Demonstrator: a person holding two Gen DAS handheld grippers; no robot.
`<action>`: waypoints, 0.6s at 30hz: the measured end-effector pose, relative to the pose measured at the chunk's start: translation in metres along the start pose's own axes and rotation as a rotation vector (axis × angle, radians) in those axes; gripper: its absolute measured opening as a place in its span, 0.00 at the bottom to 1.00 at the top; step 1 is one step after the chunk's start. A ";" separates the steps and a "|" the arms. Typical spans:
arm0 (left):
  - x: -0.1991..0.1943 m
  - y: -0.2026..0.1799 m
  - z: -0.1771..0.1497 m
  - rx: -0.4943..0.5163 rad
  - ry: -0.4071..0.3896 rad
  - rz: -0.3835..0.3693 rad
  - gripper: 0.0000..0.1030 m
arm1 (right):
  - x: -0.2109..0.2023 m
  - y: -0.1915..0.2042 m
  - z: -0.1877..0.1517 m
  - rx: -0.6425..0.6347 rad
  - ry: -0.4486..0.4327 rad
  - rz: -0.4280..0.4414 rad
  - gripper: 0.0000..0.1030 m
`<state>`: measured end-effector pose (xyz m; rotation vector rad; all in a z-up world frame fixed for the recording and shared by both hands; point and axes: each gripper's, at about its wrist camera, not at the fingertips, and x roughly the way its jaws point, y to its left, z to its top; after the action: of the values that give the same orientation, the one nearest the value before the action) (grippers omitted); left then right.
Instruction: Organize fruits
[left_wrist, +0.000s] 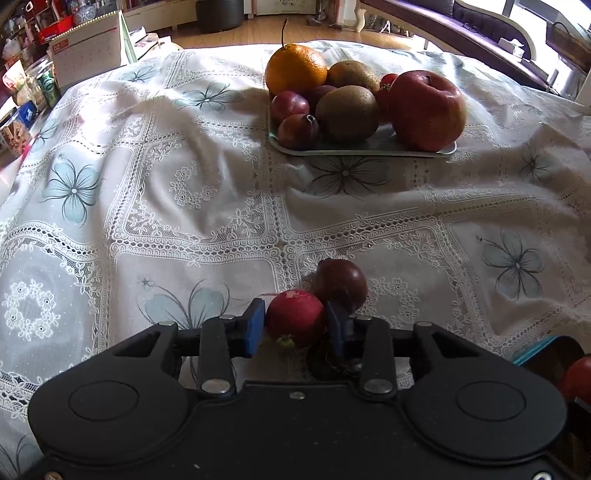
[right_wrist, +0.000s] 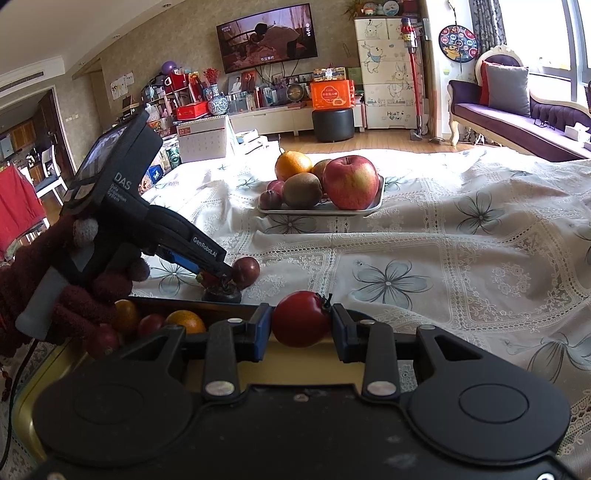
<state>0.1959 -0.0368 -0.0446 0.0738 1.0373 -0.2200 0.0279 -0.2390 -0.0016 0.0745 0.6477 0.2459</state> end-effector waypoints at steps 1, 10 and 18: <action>-0.001 0.001 -0.002 -0.003 -0.009 -0.001 0.43 | 0.000 0.000 0.000 0.000 0.000 0.001 0.35; -0.064 0.002 -0.007 -0.060 -0.114 -0.003 0.43 | 0.000 -0.001 0.001 0.006 -0.012 -0.015 0.35; -0.135 -0.005 -0.059 -0.056 -0.236 0.039 0.43 | -0.014 0.000 -0.005 0.032 -0.043 -0.044 0.35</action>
<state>0.0787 -0.0126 0.0412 0.0165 0.8054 -0.1593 0.0146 -0.2420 0.0028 0.0958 0.6100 0.1913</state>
